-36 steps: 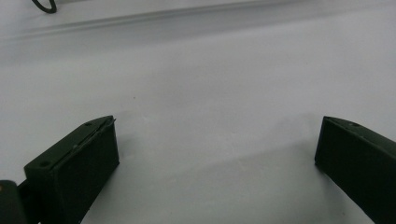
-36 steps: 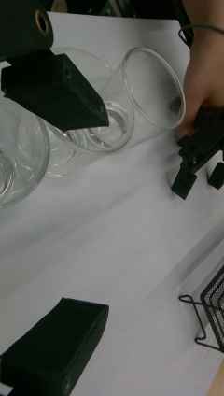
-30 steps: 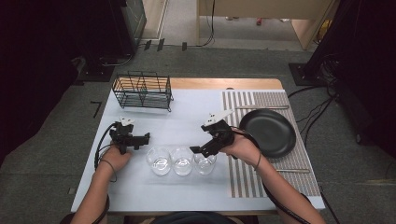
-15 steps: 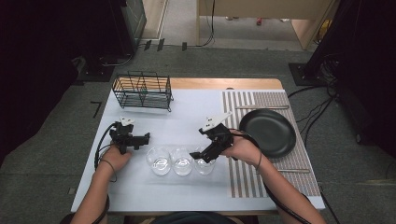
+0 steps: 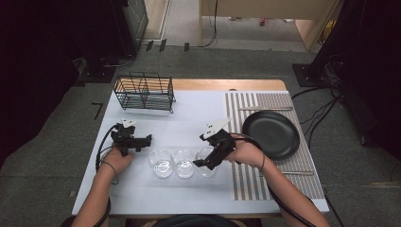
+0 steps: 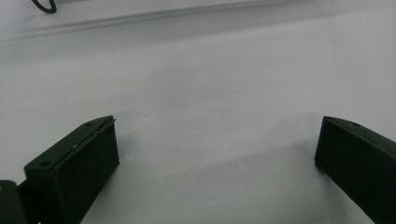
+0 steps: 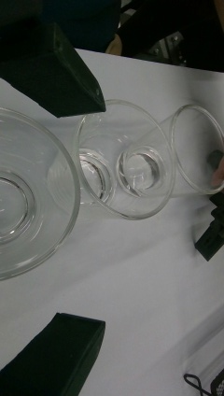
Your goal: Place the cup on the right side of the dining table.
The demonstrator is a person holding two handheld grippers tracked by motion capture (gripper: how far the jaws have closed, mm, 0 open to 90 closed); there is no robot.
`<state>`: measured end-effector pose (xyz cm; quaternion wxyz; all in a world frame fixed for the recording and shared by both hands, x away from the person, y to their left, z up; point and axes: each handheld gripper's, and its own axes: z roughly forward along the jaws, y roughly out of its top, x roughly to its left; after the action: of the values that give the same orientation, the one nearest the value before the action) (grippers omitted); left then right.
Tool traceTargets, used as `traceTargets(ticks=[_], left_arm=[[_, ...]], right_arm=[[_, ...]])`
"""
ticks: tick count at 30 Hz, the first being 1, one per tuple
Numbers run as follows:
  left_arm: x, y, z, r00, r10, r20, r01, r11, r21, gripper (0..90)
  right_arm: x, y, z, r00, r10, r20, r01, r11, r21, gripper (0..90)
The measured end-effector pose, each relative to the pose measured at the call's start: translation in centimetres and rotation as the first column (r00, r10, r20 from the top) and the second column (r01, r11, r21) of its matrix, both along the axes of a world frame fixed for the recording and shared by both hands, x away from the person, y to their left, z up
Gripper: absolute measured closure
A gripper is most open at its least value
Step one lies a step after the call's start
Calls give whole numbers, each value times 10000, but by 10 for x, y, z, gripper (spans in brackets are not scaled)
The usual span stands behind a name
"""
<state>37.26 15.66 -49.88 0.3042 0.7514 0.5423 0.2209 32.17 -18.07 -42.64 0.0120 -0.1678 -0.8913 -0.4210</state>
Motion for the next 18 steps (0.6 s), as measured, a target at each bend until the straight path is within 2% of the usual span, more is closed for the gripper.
traceTargets(ticks=[8,18], left_arm=[[0,0,0,10000,-1,1,1,10000,0,0],[0,0,0,10000,-4,-1,4,10000,0,0]], right_arm=[[0,-1,-3,9996,264,16,-264,9996,-39,0],[-2,1,-9,9977,673,-63,-674,9972,-337,1]])
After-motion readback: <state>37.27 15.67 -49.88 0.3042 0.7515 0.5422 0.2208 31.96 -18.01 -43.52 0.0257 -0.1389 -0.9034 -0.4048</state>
